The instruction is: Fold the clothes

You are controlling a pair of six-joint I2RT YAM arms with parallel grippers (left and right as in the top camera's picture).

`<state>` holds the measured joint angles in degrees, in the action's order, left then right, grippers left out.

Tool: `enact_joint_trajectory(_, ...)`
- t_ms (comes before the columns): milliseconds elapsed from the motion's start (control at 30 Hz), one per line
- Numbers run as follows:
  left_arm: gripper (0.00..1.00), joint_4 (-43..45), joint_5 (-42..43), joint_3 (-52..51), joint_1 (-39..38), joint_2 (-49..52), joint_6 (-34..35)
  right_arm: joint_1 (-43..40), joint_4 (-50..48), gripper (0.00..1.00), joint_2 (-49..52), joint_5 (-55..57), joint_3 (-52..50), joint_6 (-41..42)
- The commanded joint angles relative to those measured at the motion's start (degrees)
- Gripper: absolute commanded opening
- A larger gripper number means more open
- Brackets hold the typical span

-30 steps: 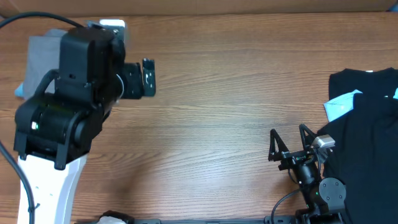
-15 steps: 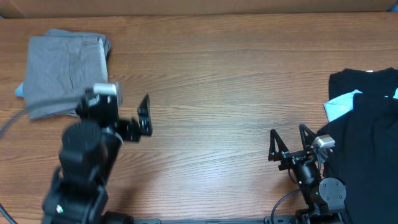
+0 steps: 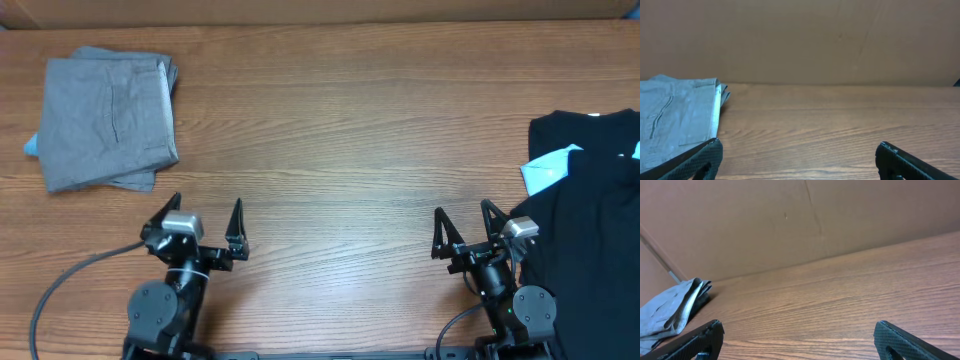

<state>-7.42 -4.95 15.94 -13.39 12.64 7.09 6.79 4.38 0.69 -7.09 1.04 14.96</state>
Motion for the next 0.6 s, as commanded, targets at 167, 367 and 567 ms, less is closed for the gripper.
enact_joint_trajectory(167, 1.00, 2.21, -0.55, -7.96, 0.35, -6.43, -0.87, -0.22, -0.28, 1.00, -0.35, 0.00, -0.57, 0.02)
enact_joint_trajectory(367, 1.00, 5.03, -1.18, -13.68, 0.35, -11.85, -0.85, -0.22, -0.28, 1.00, -0.35, 0.00, -0.57, 0.02)
enact_joint_trajectory(567, 1.00, 6.67, -1.62, -15.69, 0.35, -12.46, -0.74, -0.22, -0.28, 1.00, -0.35, 0.00, -0.57, 0.02)
